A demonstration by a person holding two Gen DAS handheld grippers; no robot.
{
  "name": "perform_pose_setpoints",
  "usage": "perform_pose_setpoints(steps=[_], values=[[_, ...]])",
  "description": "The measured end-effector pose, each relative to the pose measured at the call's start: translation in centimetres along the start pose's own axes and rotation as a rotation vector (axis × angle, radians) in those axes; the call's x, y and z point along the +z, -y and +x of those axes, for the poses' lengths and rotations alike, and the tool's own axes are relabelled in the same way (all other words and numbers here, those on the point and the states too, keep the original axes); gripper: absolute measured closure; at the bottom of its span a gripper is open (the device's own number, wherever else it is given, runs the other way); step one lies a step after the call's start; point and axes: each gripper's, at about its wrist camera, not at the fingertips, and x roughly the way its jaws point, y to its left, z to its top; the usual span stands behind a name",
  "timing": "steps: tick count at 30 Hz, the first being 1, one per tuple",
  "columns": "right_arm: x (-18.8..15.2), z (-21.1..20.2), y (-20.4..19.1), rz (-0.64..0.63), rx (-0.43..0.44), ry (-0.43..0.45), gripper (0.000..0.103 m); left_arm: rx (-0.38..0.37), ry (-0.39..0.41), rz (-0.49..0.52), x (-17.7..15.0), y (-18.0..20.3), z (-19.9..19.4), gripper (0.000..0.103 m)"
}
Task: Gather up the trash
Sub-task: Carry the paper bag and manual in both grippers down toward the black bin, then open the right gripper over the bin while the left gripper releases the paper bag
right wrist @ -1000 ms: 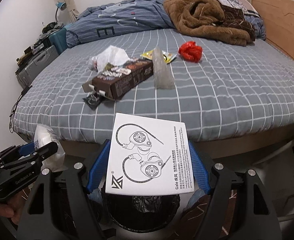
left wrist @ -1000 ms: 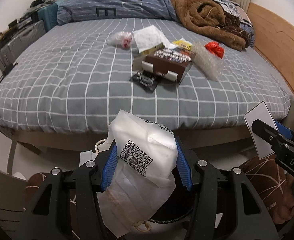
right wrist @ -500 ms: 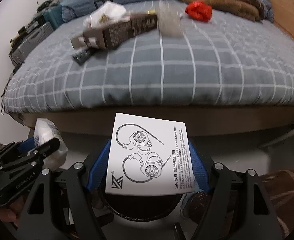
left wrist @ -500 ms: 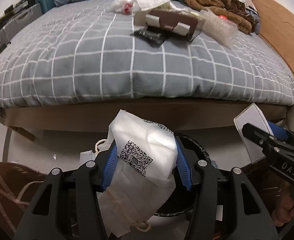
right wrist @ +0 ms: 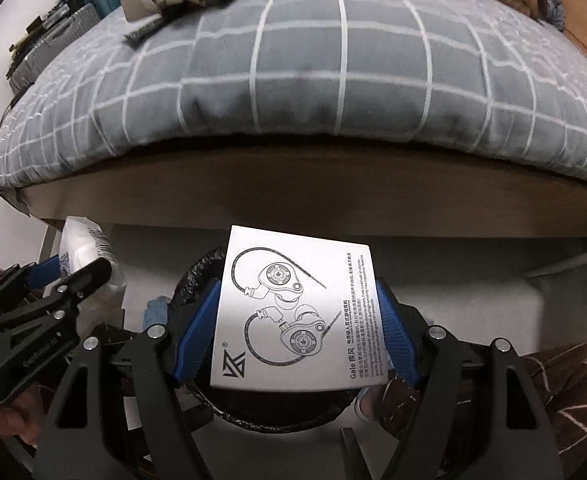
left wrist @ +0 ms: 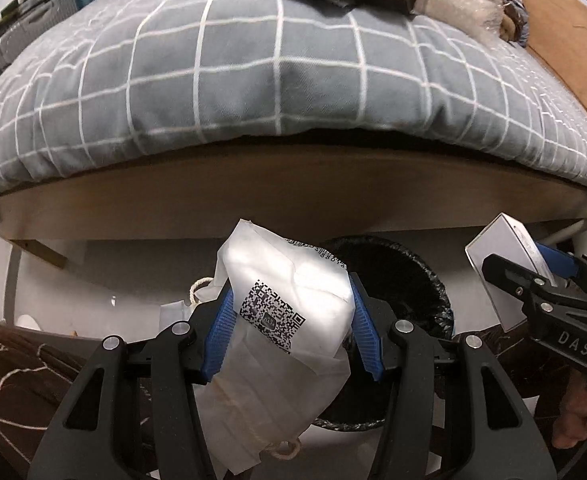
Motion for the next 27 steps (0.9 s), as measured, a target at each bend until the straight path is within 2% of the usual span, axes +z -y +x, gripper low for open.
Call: perform_pose_setpoints(steps=[13, 16, 20, 22, 27], values=[[-0.4, 4.5, -1.6, -0.061, -0.014, -0.113, 0.031, 0.031, -0.052, -0.036, -0.9, -1.3, 2.9, 0.051], [-0.4, 4.6, -1.5, -0.059, -0.003, -0.103, 0.031, 0.032, -0.049, -0.046, -1.0, -1.9, 2.8, 0.051], [0.4, 3.3, -0.9, -0.04, -0.013, -0.075, 0.008, 0.032, -0.056, -0.051, -1.0, -1.9, 2.9, 0.051], [0.7, 2.6, -0.3, -0.019, -0.013, -0.05, 0.008, 0.032, -0.059, -0.05, -1.0, -1.7, 3.2, 0.051], [1.4, 0.8, 2.3, 0.005, -0.086, 0.011, 0.008, 0.015, -0.069, -0.045, -0.7, -0.7, 3.8, 0.051]])
